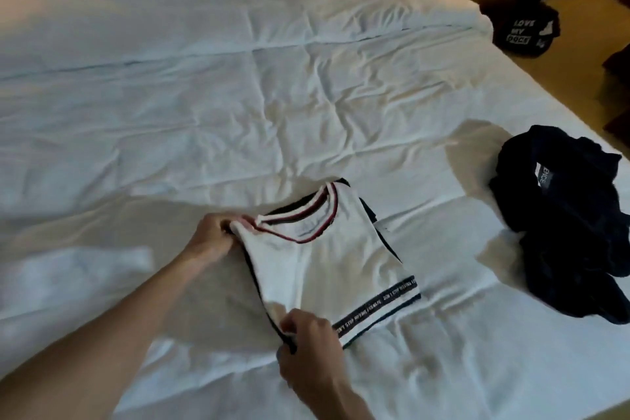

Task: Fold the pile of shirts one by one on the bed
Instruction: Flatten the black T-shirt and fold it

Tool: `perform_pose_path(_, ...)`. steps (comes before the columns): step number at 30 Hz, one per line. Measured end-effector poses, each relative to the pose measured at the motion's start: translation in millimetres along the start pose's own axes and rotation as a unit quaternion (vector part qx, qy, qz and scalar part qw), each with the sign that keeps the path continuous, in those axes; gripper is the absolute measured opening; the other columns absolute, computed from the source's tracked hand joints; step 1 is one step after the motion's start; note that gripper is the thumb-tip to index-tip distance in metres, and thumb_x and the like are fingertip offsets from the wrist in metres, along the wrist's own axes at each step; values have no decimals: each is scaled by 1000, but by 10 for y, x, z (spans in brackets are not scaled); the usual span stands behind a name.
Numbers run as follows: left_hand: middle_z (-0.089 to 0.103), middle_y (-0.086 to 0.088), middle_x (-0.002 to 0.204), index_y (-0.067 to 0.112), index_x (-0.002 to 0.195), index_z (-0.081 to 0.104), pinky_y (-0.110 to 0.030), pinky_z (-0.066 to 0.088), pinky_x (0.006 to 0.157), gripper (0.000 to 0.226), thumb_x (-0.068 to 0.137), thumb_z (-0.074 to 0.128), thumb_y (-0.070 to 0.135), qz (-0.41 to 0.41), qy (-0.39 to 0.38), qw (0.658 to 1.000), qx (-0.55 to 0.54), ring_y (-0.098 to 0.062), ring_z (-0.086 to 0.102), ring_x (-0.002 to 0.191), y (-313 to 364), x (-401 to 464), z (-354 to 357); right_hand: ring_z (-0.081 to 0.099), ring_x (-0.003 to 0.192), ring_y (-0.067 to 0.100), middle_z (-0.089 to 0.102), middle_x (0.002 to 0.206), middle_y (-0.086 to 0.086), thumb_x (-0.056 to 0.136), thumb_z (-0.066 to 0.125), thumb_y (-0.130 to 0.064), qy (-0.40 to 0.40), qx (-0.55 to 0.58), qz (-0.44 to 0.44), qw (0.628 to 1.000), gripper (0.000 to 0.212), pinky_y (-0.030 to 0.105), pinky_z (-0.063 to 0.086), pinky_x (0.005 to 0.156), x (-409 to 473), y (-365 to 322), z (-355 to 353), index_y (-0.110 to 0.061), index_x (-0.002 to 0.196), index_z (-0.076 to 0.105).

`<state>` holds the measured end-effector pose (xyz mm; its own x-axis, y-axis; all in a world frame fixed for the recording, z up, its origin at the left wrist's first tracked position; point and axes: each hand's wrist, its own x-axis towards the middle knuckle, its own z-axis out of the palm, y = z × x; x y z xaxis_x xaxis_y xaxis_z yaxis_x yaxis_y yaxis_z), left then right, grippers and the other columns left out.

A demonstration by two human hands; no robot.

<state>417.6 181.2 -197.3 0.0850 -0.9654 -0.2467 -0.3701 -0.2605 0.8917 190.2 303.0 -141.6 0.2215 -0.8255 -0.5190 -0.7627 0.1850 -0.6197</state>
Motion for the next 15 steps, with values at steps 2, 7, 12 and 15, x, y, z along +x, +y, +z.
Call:
perform_pose_path(2,76,16,88,38,67,77,-33,53,89,58,77,69,-18,-15,24,998,49,-11,71,91,-395,-198,-209,59,105,21,66,112,-3,74,48,-26,-29,1,9,1000,34,27,43,86,-61,-84,380,-21,106,59)
perform_pose_path(7,76,-4,93,17,71,76,-30,53,84,33,81,68,-13,-128,191,972,-57,-19,70,89,-667,-623,-548,62,92,17,68,109,4,80,53,-22,-121,93,-89,984,32,31,49,87,-178,-571,985,-15,109,65)
perform_pose_path(12,76,1,97,31,96,77,-45,57,89,17,83,65,29,-254,339,902,-85,-21,71,92,-958,-1014,-597,60,94,6,65,114,-7,88,69,-18,80,127,-70,986,36,29,54,84,260,-310,712,-18,123,63)
perform_pose_path(15,73,0,90,21,90,75,-38,52,88,28,88,65,46,-275,311,909,-37,-22,66,87,-790,-1082,-415,53,111,27,55,124,5,88,69,-24,239,8,47,970,49,41,47,93,678,42,216,-13,132,53)
